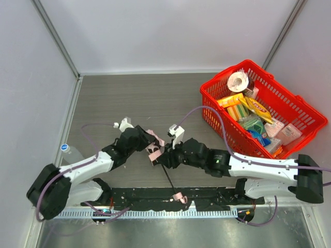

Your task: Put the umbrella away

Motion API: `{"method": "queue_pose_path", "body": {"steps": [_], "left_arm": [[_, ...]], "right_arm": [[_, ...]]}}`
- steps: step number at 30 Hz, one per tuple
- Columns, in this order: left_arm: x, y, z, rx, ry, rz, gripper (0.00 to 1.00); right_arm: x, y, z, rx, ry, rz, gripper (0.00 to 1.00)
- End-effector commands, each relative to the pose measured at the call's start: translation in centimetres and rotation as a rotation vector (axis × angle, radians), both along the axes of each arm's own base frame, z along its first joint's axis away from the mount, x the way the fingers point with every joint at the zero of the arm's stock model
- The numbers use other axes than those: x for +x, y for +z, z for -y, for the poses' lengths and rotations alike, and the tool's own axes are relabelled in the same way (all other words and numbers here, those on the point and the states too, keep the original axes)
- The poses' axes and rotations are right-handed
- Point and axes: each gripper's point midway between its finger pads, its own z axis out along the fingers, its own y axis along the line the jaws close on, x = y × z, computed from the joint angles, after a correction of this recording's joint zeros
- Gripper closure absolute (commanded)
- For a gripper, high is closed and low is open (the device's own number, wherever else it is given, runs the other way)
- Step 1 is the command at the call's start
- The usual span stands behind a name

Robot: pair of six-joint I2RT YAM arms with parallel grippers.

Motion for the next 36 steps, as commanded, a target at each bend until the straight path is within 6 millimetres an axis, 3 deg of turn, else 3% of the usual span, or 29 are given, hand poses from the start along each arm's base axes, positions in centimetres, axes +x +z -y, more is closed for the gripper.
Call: {"method": "queue_pose_path", "body": {"steps": [1, 4, 7, 11, 16, 19, 27, 30, 32, 34, 36], "left_arm": [[3.2, 12.5, 0.2, 0.056, -0.098, 0.458, 1.0], [3.3, 18.2, -0.6, 0.15, -0.15, 0.663, 1.0], [3.2, 22.4, -1.1, 0.245, -0.188, 0.858, 1.0], [2.2, 26.6, -1.0, 0.326, -0.22, 1.19, 1.0], [3.2, 29.1, 0.2, 0.508, -0.28, 1.36, 1.0], [3.1, 31.2, 0.4, 0.526, -0.261, 1.428, 1.0], [2.1, 34.5, -0.4, 0.462, -0.13, 1.575, 1.0], [2.2, 34.5, 0.0, 0.46, -0.128, 1.602, 1.0], [2.8, 32.9, -0.1, 0.465, -0.107, 1.584, 1.0], [2.9, 29.7, -0.4, 0.44, -0.098, 1.553, 1.0], [2.6, 25.3, -0.2, 0.426, -0.133, 1.498, 1.0]], "right_arm": [[1.7, 1.2, 3.5, -0.059, -0.133, 0.022, 0.68], [3.4, 2.4, 6.0, -0.08, -0.255, 0.069, 0.67], [4.6, 4.1, 8.7, -0.073, -0.373, 0.11, 0.68], [5.4, 6.3, 11.0, -0.012, -0.459, 0.157, 0.67], [5.4, 6.7, 11.8, -0.008, -0.473, 0.165, 0.67], [5.3, 6.4, 11.9, -0.021, -0.475, 0.154, 0.67], [5.1, 5.2, 11.9, -0.018, -0.477, 0.132, 0.67], [5.1, 5.0, 11.7, -0.027, -0.475, 0.13, 0.67], [5.3, 4.7, 11.7, -0.031, -0.484, 0.127, 0.67], [5.2, 4.4, 11.7, -0.031, -0.484, 0.125, 0.67], [5.3, 3.8, 11.6, -0.041, -0.484, 0.122, 0.67]]}}
